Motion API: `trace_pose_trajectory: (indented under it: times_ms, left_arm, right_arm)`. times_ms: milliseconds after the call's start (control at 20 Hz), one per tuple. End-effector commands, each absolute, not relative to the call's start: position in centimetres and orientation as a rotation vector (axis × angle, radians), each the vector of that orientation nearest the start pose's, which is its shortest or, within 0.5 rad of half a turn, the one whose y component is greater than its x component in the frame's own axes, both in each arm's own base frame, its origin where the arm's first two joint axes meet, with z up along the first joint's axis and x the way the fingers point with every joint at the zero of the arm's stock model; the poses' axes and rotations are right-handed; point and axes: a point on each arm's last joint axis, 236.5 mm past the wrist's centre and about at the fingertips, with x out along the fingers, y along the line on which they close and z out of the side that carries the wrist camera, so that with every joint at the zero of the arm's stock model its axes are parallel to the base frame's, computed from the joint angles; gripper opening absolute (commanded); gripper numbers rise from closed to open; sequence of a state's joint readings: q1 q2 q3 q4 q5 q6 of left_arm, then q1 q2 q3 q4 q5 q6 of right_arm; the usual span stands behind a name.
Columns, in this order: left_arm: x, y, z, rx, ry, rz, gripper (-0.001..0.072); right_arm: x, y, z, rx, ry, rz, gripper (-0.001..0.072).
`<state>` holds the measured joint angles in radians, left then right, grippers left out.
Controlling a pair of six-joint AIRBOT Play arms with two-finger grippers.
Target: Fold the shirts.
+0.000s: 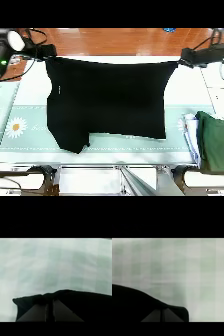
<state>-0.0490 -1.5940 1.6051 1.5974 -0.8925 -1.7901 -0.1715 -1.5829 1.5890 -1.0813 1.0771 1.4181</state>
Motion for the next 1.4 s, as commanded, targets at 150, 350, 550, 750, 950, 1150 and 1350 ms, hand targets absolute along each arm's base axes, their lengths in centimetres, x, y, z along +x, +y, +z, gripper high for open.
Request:
trace_pose_trajectory:
  times_ms: [150,350,550,750,950,1150,1350]
  left_arm:
    - [59.0,-2.0,1.3,-0.252,0.893,0.073,0.0021]
    - [55.3,-2.6,1.2,-0.305,1.079,0.008,0.0020]
    - [49.0,-0.8,-1.5,-0.224,1.355,-0.050,0.0020]
    - [44.6,-1.2,-5.7,-0.243,1.528,-0.081,0.0020]
    - [42.3,-1.6,-7.9,-0.258,1.607,-0.083,0.0020]
    - [41.4,-2.2,-7.8,-0.278,1.646,-0.095,0.0345]
    - [38.8,0.4,-5.6,-0.332,1.722,-0.065,0.0504]
  right_arm:
    - [56.3,1.2,-0.4,0.451,1.067,0.210,0.0019]
    - [52.8,2.4,-0.1,0.496,1.197,0.287,0.0019]
    - [47.5,2.0,-1.8,0.417,1.417,0.332,0.0019]
    - [45.0,2.1,-5.0,0.433,1.518,0.315,0.0019]
    - [42.9,2.2,-7.2,0.445,1.590,0.300,0.0020]
    - [43.3,2.8,-7.6,0.473,1.579,0.274,0.0369]
    - [42.4,0.7,-3.3,0.446,1.529,0.263,0.0410]
